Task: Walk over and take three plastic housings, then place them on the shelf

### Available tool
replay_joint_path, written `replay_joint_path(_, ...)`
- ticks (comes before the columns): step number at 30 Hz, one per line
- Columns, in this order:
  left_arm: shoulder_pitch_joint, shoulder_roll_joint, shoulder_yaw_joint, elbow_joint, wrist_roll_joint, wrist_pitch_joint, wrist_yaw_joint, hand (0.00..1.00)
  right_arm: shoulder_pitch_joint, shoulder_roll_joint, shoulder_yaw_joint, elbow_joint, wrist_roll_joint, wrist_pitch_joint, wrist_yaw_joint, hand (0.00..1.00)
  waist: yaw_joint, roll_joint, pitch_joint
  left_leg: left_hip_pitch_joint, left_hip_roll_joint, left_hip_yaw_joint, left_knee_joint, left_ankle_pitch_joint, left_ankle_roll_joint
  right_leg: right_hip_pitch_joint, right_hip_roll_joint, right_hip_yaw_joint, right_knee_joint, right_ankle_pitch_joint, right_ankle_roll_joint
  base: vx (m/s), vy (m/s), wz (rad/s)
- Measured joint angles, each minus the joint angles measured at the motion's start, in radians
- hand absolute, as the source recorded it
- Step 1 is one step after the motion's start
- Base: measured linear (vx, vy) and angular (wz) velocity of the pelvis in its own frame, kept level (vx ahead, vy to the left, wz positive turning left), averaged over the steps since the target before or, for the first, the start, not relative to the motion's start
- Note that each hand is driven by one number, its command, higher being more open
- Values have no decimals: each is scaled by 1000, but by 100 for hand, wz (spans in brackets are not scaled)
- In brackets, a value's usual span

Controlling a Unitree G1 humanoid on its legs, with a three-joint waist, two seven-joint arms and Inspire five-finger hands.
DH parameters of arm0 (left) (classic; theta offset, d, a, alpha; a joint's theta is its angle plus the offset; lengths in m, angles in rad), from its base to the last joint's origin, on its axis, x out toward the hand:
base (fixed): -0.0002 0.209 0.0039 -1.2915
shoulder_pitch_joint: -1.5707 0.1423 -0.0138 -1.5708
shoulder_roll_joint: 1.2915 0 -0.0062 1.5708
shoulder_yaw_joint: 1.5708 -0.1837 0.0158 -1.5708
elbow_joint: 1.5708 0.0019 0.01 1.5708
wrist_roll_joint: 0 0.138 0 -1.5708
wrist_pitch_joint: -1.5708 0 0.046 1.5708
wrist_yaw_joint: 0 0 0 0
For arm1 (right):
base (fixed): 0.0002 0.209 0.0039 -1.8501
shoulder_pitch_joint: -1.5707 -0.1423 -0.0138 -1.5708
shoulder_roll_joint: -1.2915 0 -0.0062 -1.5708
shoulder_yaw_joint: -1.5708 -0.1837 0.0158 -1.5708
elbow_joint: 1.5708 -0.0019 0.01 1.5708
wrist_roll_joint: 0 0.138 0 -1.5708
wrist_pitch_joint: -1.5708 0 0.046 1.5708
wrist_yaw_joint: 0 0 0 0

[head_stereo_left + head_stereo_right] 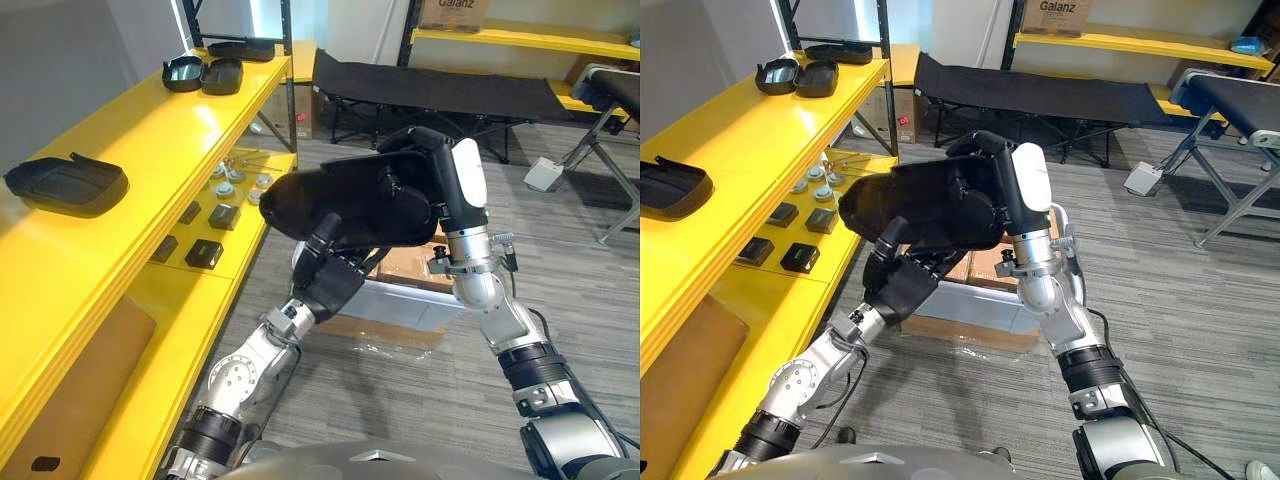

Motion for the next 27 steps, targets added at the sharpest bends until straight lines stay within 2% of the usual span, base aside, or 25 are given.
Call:
replay_joint_path(1, 0, 3, -1, 0, 0, -2, 0, 100, 0, 0, 5, 0, 0, 0, 0, 0, 0, 0, -1, 0, 0, 0, 0, 0, 0, 0, 0, 0, 0, 0, 0, 0, 0, 0)
replay_joint_path(2, 0, 5, -2, 0, 0, -3, 0, 0, 0, 0, 9, 0, 0, 0, 0, 0, 0, 0, -2, 0, 0, 0, 0, 0, 0, 0, 0, 0, -1, 0, 0, 0, 0, 0)
replay_joint_path(10, 1, 34, -59, -4, -1, -65, 24, 0, 47, 0, 28, -27, 10, -21, 9, 0, 4, -13, -32, -3, -2, -7, 0, 0, 0, 15, 0, -14, -13, -1, -2, 3, 2, 3)
replay_joint_path(15, 10, 33, -77, -23, -6, -102, 82, 0, 98, 24, 86, -66, 6, -88, 9, 0, 5, -22, -38, -3, -1, -7, 0, 0, 0, 15, 1, -15, -13, -6, -9, 0, 0, 0)
replay_joint_path(18, 13, 35, -81, -23, -4, -133, 94, 0, 113, 71, 85, -65, 6, -80, 8, 0, 6, -30, -44, -3, -1, -7, 0, 0, 0, 15, 1, -15, -13, -7, -10, 0, 0, 0)
replay_joint_path(27, 33, 48, -90, -23, -5, -138, 95, 0, 166, 115, 85, -56, 24, -86, 10, 0, 5, -34, -44, -3, -1, -5, 0, -1, 0, 12, 1, -15, -13, -8, -13, 0, 0, 0)
